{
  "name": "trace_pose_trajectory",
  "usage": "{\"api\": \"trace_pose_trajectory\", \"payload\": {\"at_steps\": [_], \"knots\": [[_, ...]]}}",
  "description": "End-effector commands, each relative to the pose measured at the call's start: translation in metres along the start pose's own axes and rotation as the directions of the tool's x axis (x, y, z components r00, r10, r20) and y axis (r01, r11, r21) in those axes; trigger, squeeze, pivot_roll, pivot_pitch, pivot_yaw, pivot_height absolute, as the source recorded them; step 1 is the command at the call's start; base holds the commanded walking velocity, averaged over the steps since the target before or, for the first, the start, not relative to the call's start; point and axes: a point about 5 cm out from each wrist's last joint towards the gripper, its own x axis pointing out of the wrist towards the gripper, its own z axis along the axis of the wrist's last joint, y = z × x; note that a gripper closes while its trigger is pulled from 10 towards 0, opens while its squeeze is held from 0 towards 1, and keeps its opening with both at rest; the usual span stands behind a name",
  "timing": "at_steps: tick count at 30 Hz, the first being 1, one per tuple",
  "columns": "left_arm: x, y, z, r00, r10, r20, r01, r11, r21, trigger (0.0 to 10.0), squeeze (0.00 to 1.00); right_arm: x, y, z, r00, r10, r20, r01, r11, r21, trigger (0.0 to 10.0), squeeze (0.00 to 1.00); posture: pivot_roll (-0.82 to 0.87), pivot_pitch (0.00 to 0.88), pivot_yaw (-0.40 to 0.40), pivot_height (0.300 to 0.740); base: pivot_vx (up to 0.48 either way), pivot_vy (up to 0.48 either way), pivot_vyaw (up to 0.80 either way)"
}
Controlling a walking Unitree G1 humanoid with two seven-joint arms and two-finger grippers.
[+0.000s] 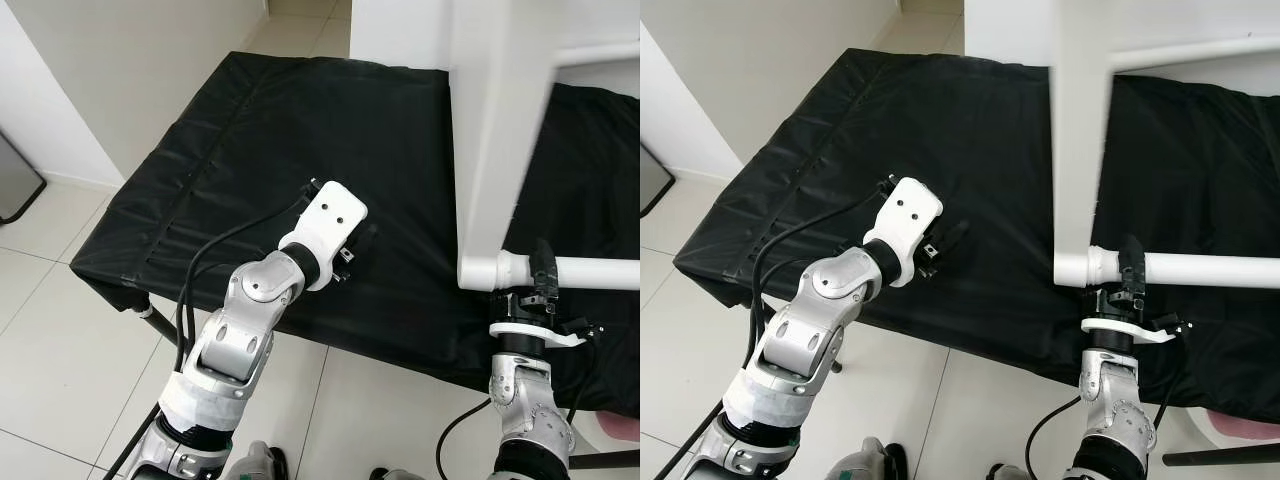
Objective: Building children table
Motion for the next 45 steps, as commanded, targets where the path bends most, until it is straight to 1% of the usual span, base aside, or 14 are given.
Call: {"api": "trace_pose_trajectory", "payload": {"at_steps": [1, 6, 7, 8, 9, 12, 13, 19, 20, 21, 22, 41, 43, 45], "knots": [[0.001, 0.000, -0.004, 1.000, 0.009, -0.017, -0.009, 1.000, -0.004, 10.0, 0.00, -0.034, -0.024, 0.010, 0.986, -0.151, 0.072, 0.150, 0.989, 0.009, 0.0, 0.00, -0.05, 0.143, 0.120, 0.740, 0.000, 0.000, 0.00], [0.002, 0.000, -0.004, 1.000, 0.012, -0.015, -0.012, 1.000, -0.006, 10.0, 0.00, -0.029, -0.022, 0.008, 0.987, -0.152, 0.045, 0.153, 0.988, -0.026, 0.0, 0.00, -0.05, 0.144, 0.111, 0.740, 0.000, 0.000, 0.00], [0.002, 0.000, -0.003, 1.000, 0.013, -0.013, -0.014, 1.000, -0.008, 10.0, 0.00, -0.025, -0.020, 0.005, 0.988, -0.156, 0.013, 0.156, 0.986, -0.054, 3.8, 0.00, -0.05, 0.144, 0.108, 0.740, 0.000, 0.000, 0.00], [0.002, 0.000, -0.003, 1.000, 0.013, -0.013, -0.014, 1.000, -0.008, 10.0, 0.00, -0.025, -0.020, 0.005, 0.988, -0.156, 0.013, 0.156, 0.986, -0.054, 3.8, 0.00, -0.05, 0.144, 0.108, 0.740, 0.000, 0.000, 0.00], [0.002, 0.000, -0.003, 1.000, 0.016, -0.012, -0.016, 1.000, -0.009, 10.0, 0.00, -0.022, -0.018, 0.004, 0.987, -0.162, -0.007, 0.161, 0.984, -0.075, 10.0, 0.00, -0.05, 0.144, 0.105, 0.740, 0.000, 0.000, 0.00], [0.003, -0.001, -0.003, 1.000, 0.023, -0.009, -0.023, 1.000, -0.012, 10.0, 0.00, -0.017, -0.017, 0.002, 0.983, -0.178, -0.037, 0.173, 0.978, -0.114, 10.0, 0.00, -0.06, 0.143, 0.096, 0.740, 0.000, 0.000, 0.00], [0.004, -0.001, -0.003, 1.000, 0.026, -0.009, -0.026, 1.000, -0.012, 10.0, 0.00, -0.015, -0.017, 0.003, 0.982, -0.185, -0.042, 0.178, 0.974, -0.138, 10.0, 1.00, -0.06, 0.143, 0.092, 0.740, 0.000, 0.000, 0.00], [0.004, -0.001, -0.004, 1.000, 0.026, -0.010, -0.026, 1.000, -0.011, 10.0, 0.00, -0.017, -0.015, 0.002, 0.980, -0.192, -0.052, 0.180, 0.966, -0.187, 10.0, 1.00, -0.06, 0.142, 0.091, 0.740, 0.000, 0.000, 0.00], [0.004, -0.001, -0.004, 1.000, 0.026, -0.009, -0.026, 1.000, -0.011, 10.0, 0.00, -0.019, -0.012, 0.001, 0.982, -0.177, -0.060, 0.161, 0.963, -0.216, 10.0, 0.58, -0.06, 0.143, 0.091, 0.740, 0.000, 0.000, 0.00], [0.004, -0.001, -0.004, 1.000, 0.026, -0.009, -0.026, 1.000, -0.011, 10.0, 0.00, -0.019, -0.012, 0.001, 0.982, -0.177, -0.060, 0.161, 0.963, -0.216, 10.0, 0.58, -0.06, 0.143, 0.091, 0.740, 0.000, 0.000, 0.00], [0.004, -0.001, -0.004, 1.000, 0.026, -0.009, -0.026, 1.000, -0.011, 10.0, 0.00, -0.021, -0.008, 0.001, 0.984, -0.163, -0.072, 0.142, 0.962, -0.233, 10.0, 0.00, -0.06, 0.143, 0.091, 0.740, 0.000, 0.000, 0.00], [0.006, -0.002, 0.000, 1.000, -0.001, 0.004, 0.001, 1.000, -0.019, 10.0, 0.00, -0.048, 0.013, -0.006, 0.954, -0.260, -0.147, 0.180, 0.893, -0.413, 10.0, 0.00, -0.09, 0.161, 0.101, 0.740, 0.000, 0.000, 0.00], [0.006, -0.006, 0.001, 0.999, -0.033, 0.010, 0.033, 0.998, -0.060, 10.0, 0.00, -0.047, 0.015, -0.007, 0.957, -0.252, -0.146, 0.173, 0.895, -0.412, 10.0, 0.00, -0.09, 0.163, 0.102, 0.740, 0.000, 0.000, 0.00], [-0.001, -0.028, 0.006, 0.963, -0.260, 0.074, 0.267, 0.957, -0.113, 10.0, 0.00, -0.040, 0.018, -0.009, 0.963, -0.228, -0.142, 0.154, 0.901, -0.406, 10.0, 0.00, -0.09, 0.165, 0.099, 0.740, 0.000, 0.000, 0.00]]}}
